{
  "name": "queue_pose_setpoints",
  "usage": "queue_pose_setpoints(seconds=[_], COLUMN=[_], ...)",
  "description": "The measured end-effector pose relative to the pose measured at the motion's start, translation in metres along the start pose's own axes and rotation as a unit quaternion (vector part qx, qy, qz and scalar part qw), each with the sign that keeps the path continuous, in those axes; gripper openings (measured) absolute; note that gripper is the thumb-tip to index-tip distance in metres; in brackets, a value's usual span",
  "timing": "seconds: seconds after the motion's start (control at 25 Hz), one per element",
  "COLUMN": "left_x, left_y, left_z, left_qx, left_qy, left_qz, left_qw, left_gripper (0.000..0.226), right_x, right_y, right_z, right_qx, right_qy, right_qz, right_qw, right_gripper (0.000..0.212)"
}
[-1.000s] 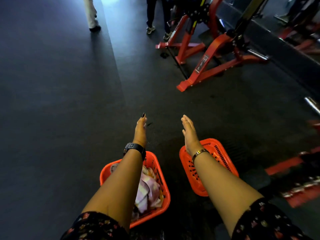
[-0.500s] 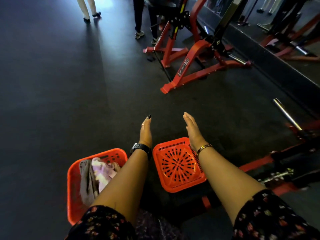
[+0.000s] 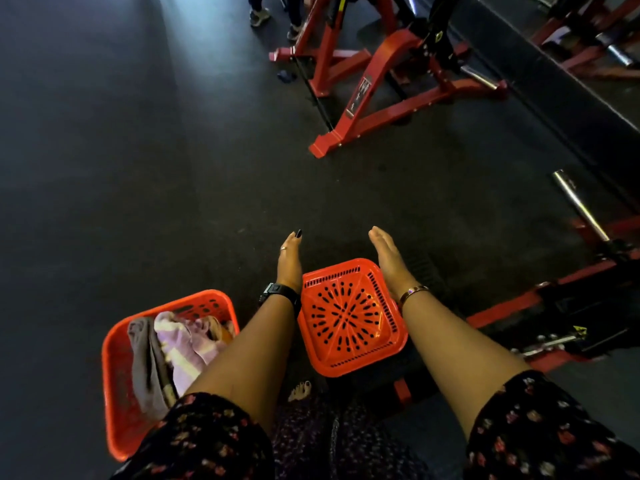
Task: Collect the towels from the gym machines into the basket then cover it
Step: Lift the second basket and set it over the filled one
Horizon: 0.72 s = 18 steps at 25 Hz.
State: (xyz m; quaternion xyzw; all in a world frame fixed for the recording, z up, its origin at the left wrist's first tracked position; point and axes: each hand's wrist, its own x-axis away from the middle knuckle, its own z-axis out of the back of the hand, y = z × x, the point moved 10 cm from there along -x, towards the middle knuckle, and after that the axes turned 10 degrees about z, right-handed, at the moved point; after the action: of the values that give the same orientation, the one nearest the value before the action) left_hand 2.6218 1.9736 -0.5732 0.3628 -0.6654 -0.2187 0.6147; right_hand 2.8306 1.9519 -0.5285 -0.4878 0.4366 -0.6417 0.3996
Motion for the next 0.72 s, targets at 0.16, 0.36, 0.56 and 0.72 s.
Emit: queue_pose_setpoints(seconds=[0.16,0.36,0.56,0.72], left_x=[-0.048,-0.103,-0.204,-0.293], left_y=[-0.022,-0.111,-0.212,-0.321], left_z=[0.000,-0.006,-0.014,0.015], left_qx=[0.022,0.061,0.063,0.036], left_qy=[0.024,0.021,0.007,0.046], left_qz=[0.027,0.121,0.169,0.191], left_qw=[0.999,0.991,0.984,0.980], left_gripper=[0.054,0.061,0.082,0.099], right_x=[-0.045,-0.069,-0.118,-0.147], right_y=[0.035,0.127,0.211,0.283], right_z=[0.012,0.019,0.026,0.047], right_qx=[0.015,0.028,0.073,0.101], right_qy=[0.017,0.023,0.010,0.016], right_qz=[-0.029,-0.095,-0.120,-0.126], right_qw=[0.999,0.995,0.990,0.987], right_gripper=[0.055,0.052,0.054,0.052])
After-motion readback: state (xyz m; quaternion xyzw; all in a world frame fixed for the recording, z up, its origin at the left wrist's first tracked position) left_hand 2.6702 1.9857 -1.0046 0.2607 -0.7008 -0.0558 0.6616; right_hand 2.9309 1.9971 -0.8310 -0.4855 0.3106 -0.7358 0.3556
